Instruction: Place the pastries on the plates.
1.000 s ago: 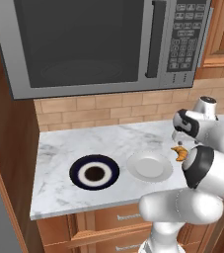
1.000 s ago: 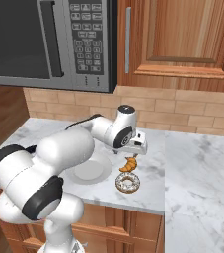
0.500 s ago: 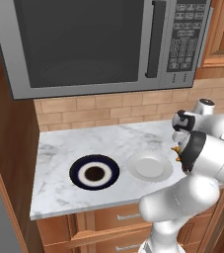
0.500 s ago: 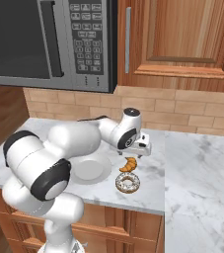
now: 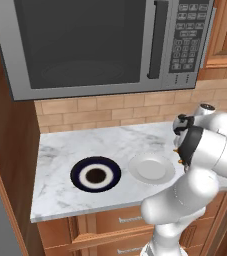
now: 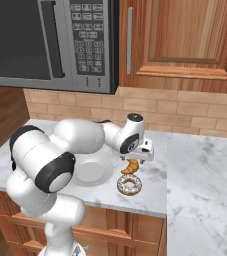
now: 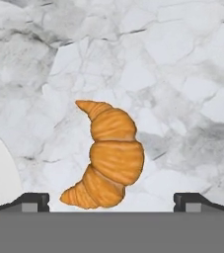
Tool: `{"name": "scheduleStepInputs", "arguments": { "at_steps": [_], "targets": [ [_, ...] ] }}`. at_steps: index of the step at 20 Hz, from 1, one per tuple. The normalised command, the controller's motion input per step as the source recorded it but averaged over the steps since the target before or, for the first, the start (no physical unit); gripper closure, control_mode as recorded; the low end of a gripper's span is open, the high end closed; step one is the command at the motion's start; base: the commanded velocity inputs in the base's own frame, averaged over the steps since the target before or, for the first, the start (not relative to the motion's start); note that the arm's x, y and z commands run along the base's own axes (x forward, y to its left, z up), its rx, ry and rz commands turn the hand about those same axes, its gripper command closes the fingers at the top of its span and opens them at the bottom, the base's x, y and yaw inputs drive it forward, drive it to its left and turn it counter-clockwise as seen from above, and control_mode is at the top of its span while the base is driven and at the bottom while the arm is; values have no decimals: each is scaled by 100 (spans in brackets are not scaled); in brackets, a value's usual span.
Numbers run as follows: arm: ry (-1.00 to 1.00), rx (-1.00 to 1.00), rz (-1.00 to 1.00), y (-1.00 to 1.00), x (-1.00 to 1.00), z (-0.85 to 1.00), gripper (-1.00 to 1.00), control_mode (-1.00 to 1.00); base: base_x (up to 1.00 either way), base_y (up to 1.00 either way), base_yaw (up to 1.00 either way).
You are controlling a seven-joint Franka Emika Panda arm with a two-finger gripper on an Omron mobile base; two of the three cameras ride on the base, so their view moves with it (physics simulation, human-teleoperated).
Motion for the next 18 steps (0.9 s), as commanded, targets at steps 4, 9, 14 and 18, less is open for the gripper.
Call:
{"name": "scheduleStepInputs", "arguments": {
  "at_steps": [4,9,14,18],
  "targets": [
    [0,0,0,0,4,-25,-100,-100,0,0,0],
    [0,0,0,0,2,-11,-100,-100,0,0,0],
    [0,0,0,0,0,-16,-100,-100,0,0,0],
    [0,0,0,0,2,-20,-100,-100,0,0,0]
  ]
}}
